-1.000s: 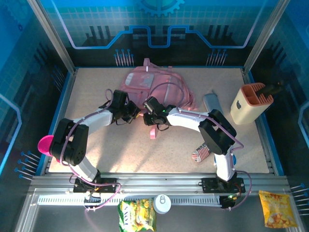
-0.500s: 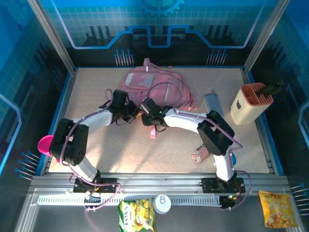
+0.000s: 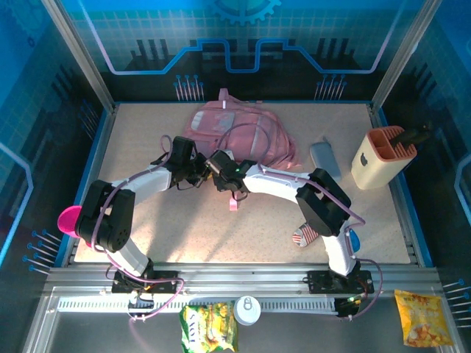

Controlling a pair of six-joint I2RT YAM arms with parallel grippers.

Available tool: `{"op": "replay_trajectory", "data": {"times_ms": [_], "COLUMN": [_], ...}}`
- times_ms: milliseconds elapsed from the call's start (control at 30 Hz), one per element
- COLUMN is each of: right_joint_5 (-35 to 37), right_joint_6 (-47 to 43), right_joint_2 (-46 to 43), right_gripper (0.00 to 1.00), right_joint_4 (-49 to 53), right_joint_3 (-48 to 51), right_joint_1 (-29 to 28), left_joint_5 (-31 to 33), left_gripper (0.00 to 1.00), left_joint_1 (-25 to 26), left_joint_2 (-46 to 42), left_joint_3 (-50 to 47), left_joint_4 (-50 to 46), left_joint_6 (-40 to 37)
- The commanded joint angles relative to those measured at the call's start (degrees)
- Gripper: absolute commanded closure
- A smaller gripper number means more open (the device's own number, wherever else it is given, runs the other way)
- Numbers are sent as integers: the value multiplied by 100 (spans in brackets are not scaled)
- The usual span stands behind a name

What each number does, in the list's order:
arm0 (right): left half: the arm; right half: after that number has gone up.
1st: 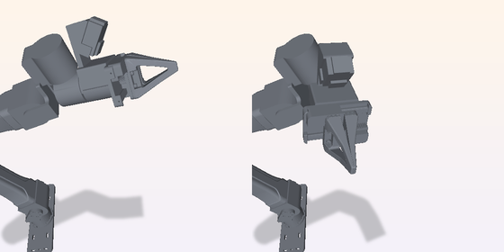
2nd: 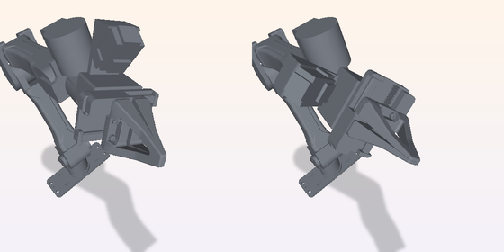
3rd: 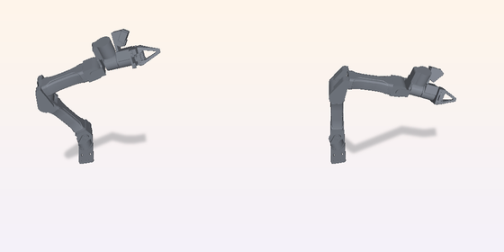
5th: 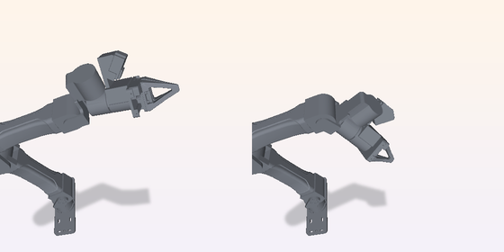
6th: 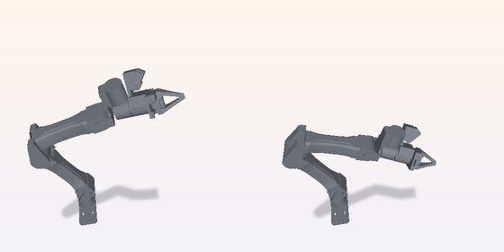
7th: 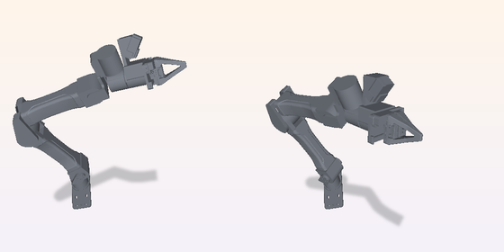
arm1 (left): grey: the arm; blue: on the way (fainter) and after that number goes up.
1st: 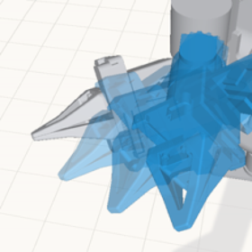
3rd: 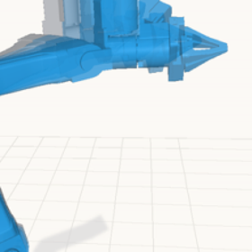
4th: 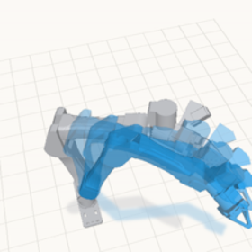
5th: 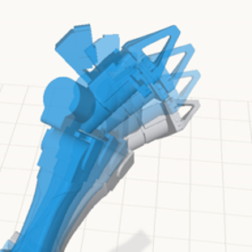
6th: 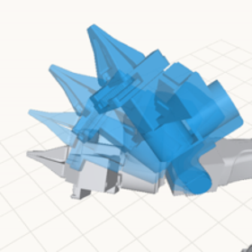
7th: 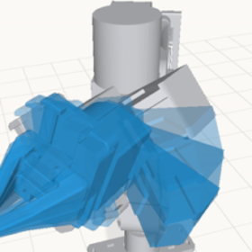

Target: Pack the student bag

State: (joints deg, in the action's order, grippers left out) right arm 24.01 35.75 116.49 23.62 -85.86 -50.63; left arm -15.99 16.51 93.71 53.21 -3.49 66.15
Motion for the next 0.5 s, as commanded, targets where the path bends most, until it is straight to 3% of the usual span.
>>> {"op": "replay_trajectory", "data": {"times_ms": [0, 133, 467], "right_joint_5": [459, 553, 635], "right_joint_6": [49, 33, 125], "right_joint_2": [69, -57, -1222], "right_gripper": [79, 88, 88], "right_joint_4": [-43, -103, -417], "right_joint_3": [-196, -44, 1583], "right_joint_1": [41, 72, 534], "left_joint_5": [-537, -468, -376], "left_gripper": [100, 100, 100], "left_joint_1": [96, 89, -232], "left_joint_2": [-90, -93, -72], "left_joint_3": [233, 259, 117], "left_joint_4": [230, 175, 93], "left_joint_6": [51, 35, -134]}}
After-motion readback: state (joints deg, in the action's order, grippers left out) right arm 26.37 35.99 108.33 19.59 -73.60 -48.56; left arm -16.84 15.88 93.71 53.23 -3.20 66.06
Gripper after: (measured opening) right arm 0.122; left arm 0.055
